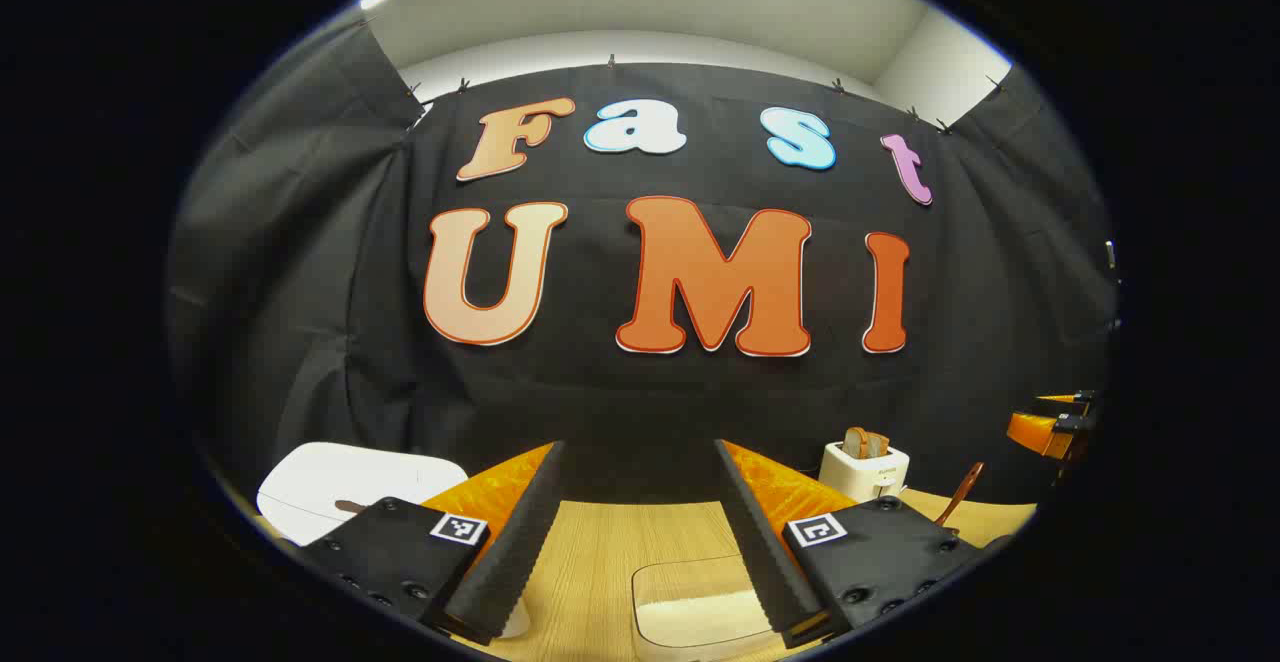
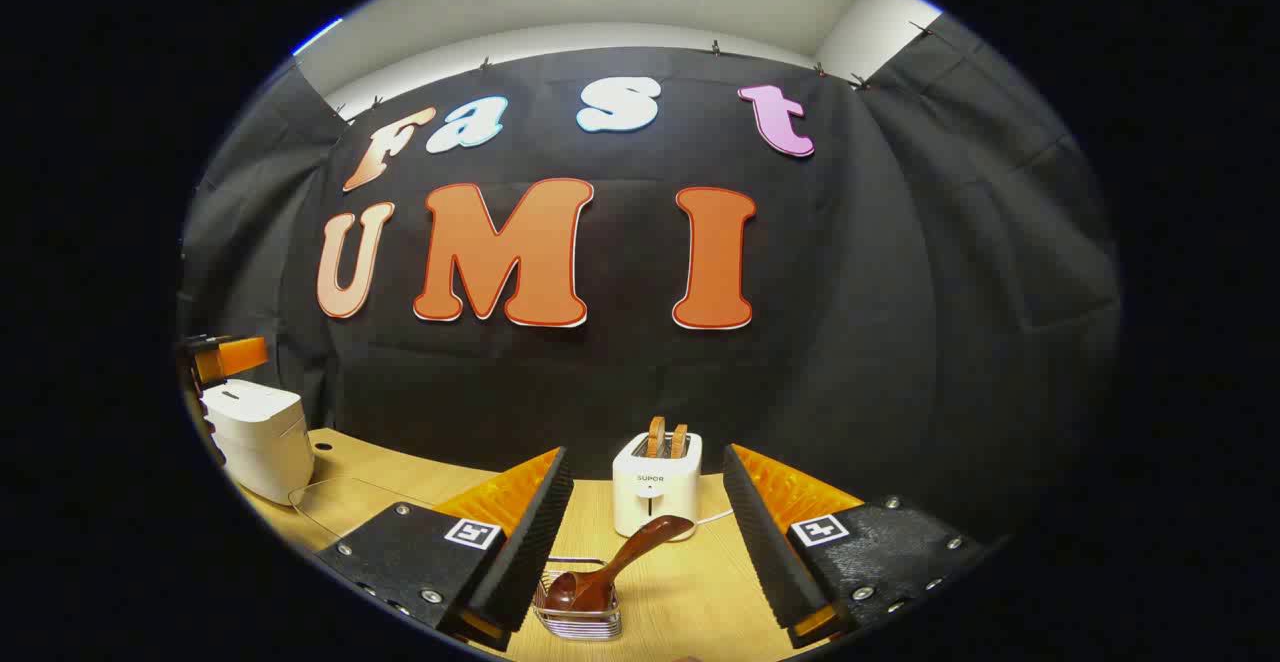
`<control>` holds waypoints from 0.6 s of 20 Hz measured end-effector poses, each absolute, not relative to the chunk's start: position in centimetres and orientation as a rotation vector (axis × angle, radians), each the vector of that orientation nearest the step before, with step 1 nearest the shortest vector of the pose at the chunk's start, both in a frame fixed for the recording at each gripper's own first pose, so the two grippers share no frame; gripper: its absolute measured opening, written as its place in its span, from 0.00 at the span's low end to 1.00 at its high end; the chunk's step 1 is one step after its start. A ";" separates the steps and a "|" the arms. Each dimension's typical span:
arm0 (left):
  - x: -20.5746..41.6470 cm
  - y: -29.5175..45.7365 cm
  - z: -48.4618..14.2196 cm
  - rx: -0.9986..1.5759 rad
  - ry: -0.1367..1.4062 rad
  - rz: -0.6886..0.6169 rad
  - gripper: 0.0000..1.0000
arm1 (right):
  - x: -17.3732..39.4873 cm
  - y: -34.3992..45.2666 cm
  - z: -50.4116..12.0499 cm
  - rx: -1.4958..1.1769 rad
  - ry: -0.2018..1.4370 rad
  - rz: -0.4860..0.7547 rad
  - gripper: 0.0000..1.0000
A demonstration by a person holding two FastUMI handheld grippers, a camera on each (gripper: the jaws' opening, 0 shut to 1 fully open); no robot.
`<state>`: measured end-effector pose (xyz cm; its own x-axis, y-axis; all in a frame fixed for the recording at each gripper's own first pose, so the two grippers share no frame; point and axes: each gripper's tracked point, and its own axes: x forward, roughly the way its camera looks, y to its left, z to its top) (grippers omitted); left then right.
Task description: Close the left gripper, press the button to open the rice cooker; take a wooden spoon from the chopstick holder with the right hand, scoop a spoonful of rice and pour it into the rice cooker, then put the wooden spoon back into the chopstick holder.
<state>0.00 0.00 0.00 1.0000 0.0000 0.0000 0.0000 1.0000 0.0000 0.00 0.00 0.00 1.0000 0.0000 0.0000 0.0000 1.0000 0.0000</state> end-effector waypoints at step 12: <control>0.0 0.6 0.2 0.032 -0.011 0.002 0.93 | 0.4 0.5 -0.5 -0.001 0.011 0.008 0.90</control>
<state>0.02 0.64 0.20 0.9999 0.0014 0.0111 -0.0018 0.9995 0.0319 0.36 0.45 -0.51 0.9999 0.0083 -0.0105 -0.0083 1.0000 -0.0014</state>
